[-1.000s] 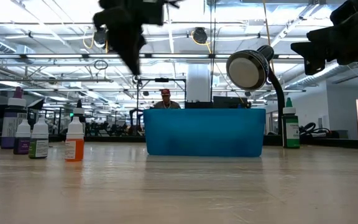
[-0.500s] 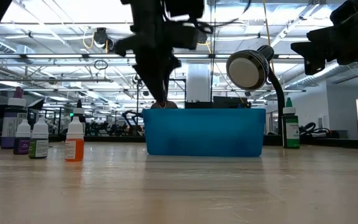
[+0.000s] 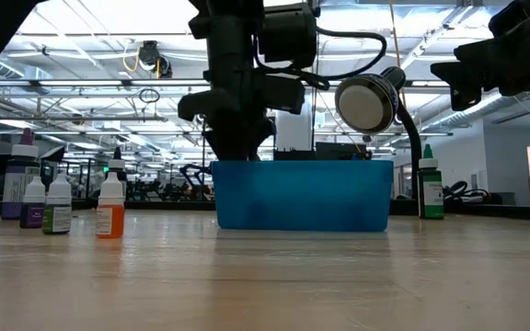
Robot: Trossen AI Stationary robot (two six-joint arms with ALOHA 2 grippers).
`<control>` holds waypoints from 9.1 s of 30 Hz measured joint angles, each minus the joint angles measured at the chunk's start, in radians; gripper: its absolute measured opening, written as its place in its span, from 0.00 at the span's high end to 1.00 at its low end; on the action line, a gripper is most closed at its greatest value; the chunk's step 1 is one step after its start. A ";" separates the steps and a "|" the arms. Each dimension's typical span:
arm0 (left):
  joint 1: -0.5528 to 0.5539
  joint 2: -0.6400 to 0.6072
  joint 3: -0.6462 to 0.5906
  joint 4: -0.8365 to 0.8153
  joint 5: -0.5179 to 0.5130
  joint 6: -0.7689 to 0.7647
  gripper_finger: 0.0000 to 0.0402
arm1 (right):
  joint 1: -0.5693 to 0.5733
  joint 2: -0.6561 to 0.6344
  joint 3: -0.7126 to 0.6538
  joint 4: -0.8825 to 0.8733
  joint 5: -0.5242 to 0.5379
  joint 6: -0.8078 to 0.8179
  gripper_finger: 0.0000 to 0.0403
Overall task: Pick & Place food coloring
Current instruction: Put the small black food coloring bottle into the blue bin, then put the small violet food coloring bottle into the blue bin, then put the small black food coloring bottle into the blue bin
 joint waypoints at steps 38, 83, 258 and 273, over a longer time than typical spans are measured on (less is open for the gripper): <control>0.024 0.038 -0.022 0.043 0.062 -0.047 0.83 | 0.000 0.000 0.000 -0.005 0.000 0.000 0.59; 0.023 -0.135 -0.020 -0.066 -0.045 -0.113 0.36 | 0.000 0.001 0.000 -0.006 0.000 0.000 0.59; 0.024 0.214 0.269 -0.074 -0.018 -0.193 0.68 | 0.000 0.001 0.000 -0.006 0.000 0.000 0.59; 0.018 0.031 0.270 -0.194 -0.019 -0.259 0.67 | 0.000 0.001 0.000 -0.006 0.000 0.000 0.59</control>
